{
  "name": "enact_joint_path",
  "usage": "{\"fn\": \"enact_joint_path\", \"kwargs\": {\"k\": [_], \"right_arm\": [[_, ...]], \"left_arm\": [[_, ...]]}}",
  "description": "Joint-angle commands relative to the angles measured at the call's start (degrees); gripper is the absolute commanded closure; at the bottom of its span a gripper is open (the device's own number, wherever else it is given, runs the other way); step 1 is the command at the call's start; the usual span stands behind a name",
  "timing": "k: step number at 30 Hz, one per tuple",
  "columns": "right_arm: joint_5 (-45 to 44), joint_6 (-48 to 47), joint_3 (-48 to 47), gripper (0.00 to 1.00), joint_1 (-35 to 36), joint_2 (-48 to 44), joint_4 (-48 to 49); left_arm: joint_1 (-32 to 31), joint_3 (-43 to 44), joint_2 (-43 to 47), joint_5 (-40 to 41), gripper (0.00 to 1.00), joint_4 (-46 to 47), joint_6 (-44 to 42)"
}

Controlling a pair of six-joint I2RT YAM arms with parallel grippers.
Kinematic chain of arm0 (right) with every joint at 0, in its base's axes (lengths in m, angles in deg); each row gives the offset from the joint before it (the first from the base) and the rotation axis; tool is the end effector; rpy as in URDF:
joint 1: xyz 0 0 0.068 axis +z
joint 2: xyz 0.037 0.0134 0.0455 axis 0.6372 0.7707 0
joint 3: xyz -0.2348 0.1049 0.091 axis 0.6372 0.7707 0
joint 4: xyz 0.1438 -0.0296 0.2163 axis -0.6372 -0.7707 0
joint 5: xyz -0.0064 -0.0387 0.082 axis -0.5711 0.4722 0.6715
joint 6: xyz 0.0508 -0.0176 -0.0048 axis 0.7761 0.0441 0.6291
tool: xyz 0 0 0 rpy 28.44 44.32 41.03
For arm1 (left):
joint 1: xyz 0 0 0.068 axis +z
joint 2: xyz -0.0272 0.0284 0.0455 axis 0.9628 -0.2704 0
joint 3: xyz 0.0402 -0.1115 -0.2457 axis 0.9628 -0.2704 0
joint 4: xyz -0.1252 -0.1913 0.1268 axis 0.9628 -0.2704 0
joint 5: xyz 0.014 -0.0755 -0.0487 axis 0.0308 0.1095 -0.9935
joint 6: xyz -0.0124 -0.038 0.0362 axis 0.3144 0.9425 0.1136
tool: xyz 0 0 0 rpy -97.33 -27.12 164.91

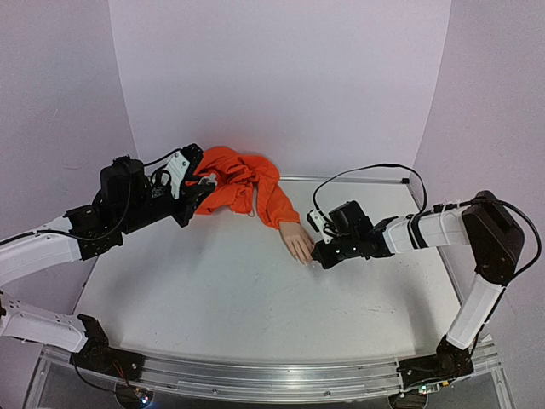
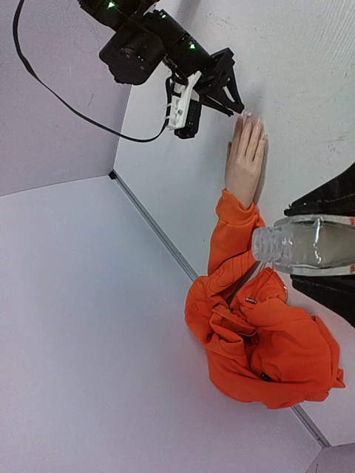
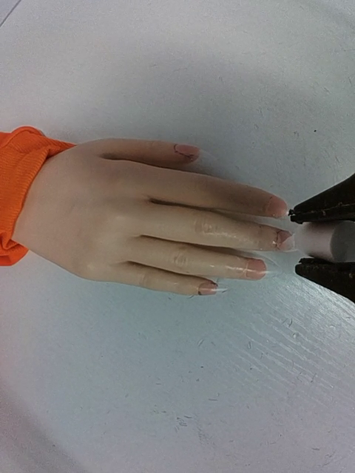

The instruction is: Paint the nails

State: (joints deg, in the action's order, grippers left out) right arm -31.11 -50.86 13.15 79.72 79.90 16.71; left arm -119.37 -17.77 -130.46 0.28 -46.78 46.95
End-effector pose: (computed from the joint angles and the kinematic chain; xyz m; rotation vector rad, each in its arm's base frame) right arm 0.2837 0.2399 0.1800 -0.6375 2.0083 0.4983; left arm 0.1822 -0.1800 0.3372 0.8453 1.5091 -0.3291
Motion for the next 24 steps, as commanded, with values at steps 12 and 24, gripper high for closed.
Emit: {"fn": "enact_joint_path", "kwargs": {"k": [12, 24], "right_arm": [[1.6, 0.8, 0.6, 1.00, -0.3, -0.9, -2.2], [0.9, 1.1, 1.5, 1.00, -0.3, -2.4, -3.0]], "left_arm": [[0.2, 0.7, 1.2, -0.7, 1.00, 3.5, 0.7], [0.2, 0.7, 1.3, -1.0, 1.00, 3.5, 1.1]]}}
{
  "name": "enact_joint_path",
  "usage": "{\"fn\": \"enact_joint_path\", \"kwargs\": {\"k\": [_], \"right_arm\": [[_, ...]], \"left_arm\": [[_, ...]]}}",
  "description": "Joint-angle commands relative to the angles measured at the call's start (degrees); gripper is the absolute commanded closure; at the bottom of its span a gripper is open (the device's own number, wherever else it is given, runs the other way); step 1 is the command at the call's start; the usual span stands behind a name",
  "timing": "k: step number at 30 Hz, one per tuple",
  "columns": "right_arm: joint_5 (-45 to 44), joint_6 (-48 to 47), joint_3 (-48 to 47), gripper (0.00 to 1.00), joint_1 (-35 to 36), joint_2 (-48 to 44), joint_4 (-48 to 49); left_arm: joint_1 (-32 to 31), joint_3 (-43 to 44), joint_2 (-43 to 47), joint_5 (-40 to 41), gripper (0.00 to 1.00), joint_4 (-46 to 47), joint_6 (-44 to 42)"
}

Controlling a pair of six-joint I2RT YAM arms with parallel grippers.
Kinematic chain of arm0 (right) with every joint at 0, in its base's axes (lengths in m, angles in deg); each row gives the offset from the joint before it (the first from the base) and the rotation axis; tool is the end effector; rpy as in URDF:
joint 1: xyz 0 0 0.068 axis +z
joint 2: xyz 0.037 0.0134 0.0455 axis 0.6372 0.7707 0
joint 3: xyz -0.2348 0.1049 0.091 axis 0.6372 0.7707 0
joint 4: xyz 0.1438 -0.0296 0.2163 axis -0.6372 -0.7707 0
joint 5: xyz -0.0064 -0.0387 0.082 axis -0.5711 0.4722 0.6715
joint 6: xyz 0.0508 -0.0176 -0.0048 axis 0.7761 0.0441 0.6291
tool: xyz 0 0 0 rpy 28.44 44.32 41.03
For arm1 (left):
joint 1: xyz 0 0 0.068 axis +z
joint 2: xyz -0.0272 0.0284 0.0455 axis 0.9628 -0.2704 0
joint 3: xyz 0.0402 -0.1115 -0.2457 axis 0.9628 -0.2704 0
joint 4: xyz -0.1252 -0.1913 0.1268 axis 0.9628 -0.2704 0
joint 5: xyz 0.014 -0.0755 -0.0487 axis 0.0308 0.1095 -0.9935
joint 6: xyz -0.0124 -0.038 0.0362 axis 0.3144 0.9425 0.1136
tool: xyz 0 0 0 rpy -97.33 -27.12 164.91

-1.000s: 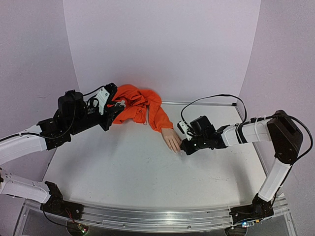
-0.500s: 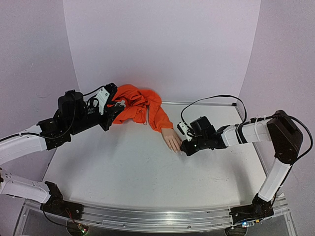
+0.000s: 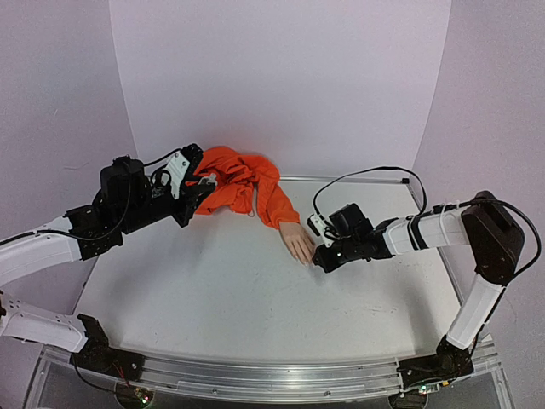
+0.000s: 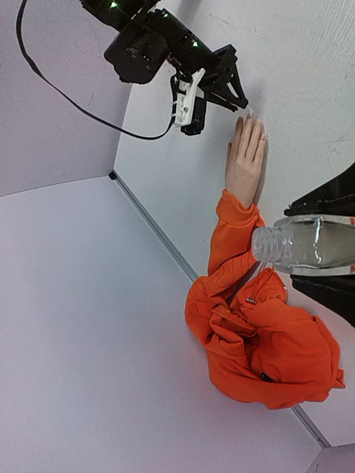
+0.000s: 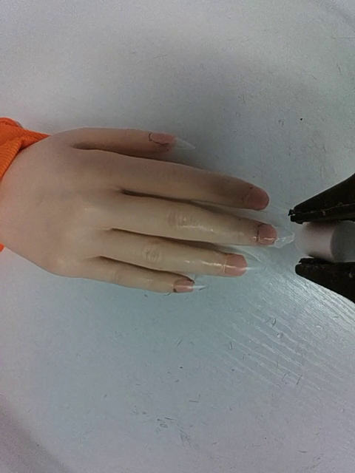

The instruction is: Paint the nails

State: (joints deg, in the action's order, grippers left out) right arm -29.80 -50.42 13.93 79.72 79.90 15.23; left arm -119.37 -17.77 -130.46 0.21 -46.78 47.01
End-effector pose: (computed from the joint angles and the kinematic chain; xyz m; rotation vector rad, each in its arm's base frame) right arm 0.2800 0.2378 0.1734 -0.6558 2.0483 0.5135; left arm 0.1822 -0.1801 0.3372 0.8453 1.5092 -0.3310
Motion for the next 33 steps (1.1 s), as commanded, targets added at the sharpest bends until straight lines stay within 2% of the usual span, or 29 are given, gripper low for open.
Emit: {"fn": "enact_joint_path", "kwargs": {"k": [1, 14, 20, 33], "right_arm": [[-0.5, 0.7, 0.8, 1.00, -0.3, -2.6, -1.6], [-0.3, 1.0, 2.0, 1.00, -0.3, -6.2, -0.1], [0.1, 0.5, -0.1, 1.00, -0.2, -2.1, 2.3], [-0.1, 0.1, -0.8, 1.00, -0.3, -1.2, 3.7]], "left_arm": [[0.2, 0.6, 1.4, -0.9, 1.00, 3.5, 1.1], [0.3, 0.7, 1.5, -1.0, 1.00, 3.5, 1.1], [0.2, 0.6, 1.6, -0.8, 1.00, 3.5, 1.0], [0.2, 0.6, 1.0, -0.4, 1.00, 3.5, 0.5]]}}
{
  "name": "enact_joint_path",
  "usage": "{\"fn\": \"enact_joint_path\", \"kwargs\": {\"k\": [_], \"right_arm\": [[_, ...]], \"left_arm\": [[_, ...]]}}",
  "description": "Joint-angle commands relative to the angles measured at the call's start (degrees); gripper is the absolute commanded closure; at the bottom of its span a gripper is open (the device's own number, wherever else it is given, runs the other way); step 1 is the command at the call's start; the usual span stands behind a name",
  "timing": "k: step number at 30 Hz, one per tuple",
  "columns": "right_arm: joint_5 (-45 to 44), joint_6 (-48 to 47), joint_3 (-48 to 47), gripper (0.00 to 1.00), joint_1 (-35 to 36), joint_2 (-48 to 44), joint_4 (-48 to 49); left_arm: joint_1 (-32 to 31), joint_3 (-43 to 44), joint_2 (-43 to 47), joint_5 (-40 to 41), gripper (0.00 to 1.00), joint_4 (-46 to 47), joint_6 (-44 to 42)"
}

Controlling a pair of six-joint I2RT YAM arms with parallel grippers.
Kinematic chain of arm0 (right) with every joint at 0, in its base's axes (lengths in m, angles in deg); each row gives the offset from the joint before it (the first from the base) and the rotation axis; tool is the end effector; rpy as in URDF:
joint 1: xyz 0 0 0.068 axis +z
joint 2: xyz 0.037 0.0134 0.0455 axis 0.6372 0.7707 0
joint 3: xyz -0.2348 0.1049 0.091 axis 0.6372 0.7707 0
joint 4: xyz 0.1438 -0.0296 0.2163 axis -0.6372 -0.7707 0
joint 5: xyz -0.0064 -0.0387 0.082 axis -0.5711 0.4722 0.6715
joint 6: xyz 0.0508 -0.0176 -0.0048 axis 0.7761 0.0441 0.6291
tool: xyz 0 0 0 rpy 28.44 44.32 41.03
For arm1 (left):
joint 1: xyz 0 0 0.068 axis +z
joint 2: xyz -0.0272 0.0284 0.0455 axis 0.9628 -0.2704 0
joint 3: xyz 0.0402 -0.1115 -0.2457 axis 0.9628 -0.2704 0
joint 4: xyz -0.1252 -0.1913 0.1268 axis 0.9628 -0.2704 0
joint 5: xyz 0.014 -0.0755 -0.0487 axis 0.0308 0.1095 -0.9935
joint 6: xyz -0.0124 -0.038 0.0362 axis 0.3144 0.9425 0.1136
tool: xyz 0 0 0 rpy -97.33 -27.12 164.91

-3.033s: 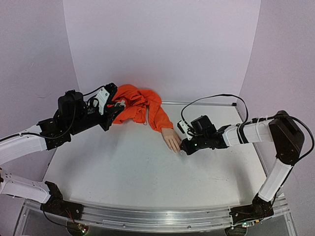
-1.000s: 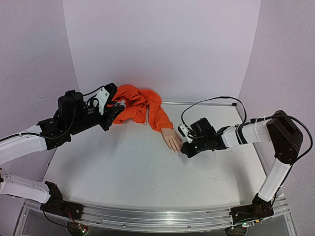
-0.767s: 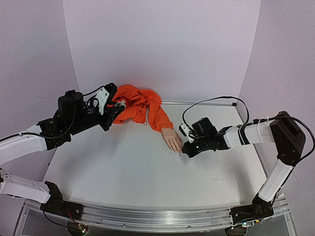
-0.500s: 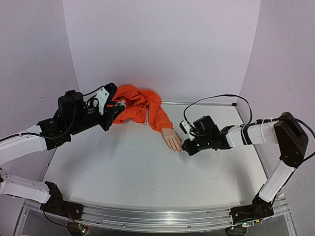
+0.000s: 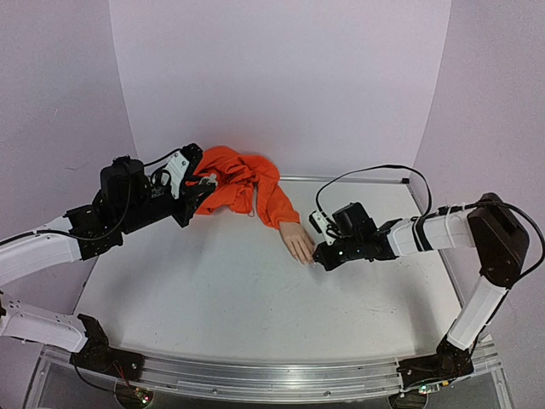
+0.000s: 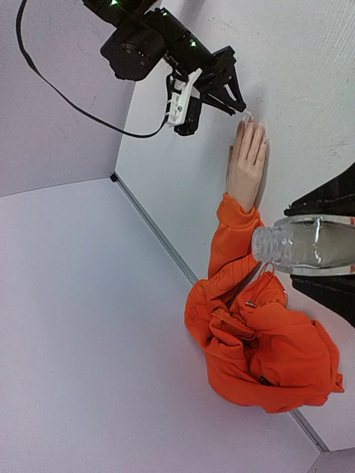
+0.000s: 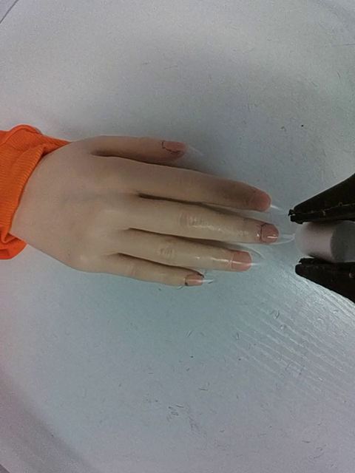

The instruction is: Paint the nails

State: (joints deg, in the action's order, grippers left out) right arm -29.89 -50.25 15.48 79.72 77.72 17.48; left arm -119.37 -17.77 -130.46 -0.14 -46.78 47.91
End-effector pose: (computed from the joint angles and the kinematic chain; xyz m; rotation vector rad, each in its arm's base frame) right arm 0.2757 0.2342 0.1820 -0.6378 2.0013 0.5294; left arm 0.1820 -0.1802 0.3372 0.8380 1.5147 -0.3477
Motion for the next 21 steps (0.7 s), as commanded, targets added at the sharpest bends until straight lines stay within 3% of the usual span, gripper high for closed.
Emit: {"fn": "enact_joint_path", "kwargs": {"k": [1, 21], "right_arm": [[0.0, 0.0, -2.4, 1.00, -0.2, 1.1, 1.6], [-0.9, 0.1, -3.2, 1.00, -0.3, 2.5, 2.7]], "left_arm": [[0.2, 0.7, 0.9, -0.1, 1.00, 3.5, -0.3], [0.2, 0.8, 0.8, -0.1, 1.00, 3.4, -0.5]]}}
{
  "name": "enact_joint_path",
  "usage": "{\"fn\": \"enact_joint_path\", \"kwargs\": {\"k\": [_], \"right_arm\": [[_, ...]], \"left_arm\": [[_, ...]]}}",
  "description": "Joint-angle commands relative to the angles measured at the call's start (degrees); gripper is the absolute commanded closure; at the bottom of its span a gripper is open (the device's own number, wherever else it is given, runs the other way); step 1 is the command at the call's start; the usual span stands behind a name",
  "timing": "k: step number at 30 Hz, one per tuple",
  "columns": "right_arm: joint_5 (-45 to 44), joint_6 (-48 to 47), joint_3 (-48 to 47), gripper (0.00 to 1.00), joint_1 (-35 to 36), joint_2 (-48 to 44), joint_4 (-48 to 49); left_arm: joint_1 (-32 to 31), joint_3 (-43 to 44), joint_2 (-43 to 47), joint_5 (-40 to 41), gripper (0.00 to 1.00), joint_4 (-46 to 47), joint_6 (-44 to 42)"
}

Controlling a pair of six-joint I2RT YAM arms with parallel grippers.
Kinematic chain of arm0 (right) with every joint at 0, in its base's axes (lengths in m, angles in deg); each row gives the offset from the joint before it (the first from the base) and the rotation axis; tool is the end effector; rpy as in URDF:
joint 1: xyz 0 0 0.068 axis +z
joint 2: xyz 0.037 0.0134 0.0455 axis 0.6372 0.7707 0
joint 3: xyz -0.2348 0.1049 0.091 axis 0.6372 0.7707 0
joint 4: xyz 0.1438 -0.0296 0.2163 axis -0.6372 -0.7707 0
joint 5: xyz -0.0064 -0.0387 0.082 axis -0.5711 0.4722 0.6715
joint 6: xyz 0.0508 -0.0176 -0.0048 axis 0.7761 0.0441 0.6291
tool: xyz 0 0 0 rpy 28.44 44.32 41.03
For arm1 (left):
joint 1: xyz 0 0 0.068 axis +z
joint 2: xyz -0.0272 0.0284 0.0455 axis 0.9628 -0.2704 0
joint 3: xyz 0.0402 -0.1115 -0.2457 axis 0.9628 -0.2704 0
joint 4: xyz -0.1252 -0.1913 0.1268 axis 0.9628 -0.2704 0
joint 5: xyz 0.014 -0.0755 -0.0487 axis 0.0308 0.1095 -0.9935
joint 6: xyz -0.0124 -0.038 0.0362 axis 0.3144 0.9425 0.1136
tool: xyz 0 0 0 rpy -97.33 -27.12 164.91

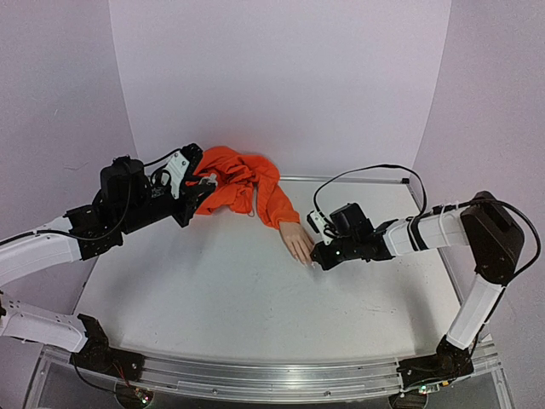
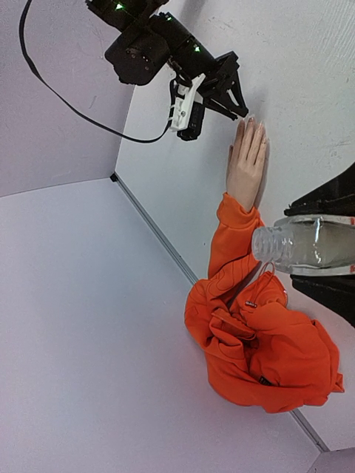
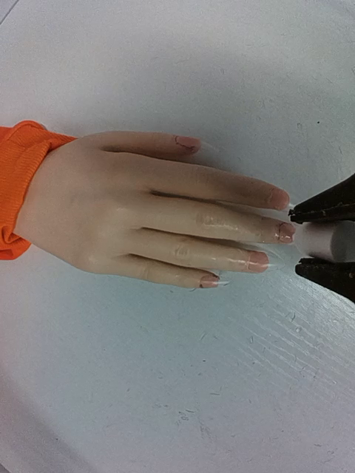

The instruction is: Paint the nails

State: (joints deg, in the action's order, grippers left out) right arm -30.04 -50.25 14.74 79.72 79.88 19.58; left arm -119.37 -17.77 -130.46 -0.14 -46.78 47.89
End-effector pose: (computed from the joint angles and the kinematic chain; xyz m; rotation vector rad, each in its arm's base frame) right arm 0.2810 0.2385 0.1765 -0.6327 1.9901 0.5304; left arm 0.1820 -0.1802 0.3372 0.8383 1.5145 -0.3475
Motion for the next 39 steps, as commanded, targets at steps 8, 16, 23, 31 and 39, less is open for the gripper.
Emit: {"fn": "enact_joint_path", "kwargs": {"k": [8, 16, 23, 31, 39], "right_arm": [[-0.9, 0.9, -1.3, 1.00, -0.3, 0.1, -0.5], [-1.6, 1.6, 0.0, 1.00, -0.3, -1.1, -2.3], [-1.8, 1.7, 0.5, 1.00, -0.2, -2.4, -3.0], [-1.9, 1.6, 0.2, 1.00, -0.2, -2.8, -4.2], [-1.2, 1.4, -0.2, 1.00, -0.2, -5.4, -4.5]], "left_arm": [[0.2, 0.7, 1.0, -0.1, 1.00, 3.4, -0.4], [0.2, 0.9, 0.9, -0.3, 1.00, 3.4, -0.1], [0.2, 0.9, 1.0, -0.6, 1.00, 3.5, 0.2], [0.2, 0.9, 1.1, -0.8, 1.00, 3.5, 0.4], [0.3, 0.9, 1.1, -0.8, 1.00, 3.4, 0.4]]}}
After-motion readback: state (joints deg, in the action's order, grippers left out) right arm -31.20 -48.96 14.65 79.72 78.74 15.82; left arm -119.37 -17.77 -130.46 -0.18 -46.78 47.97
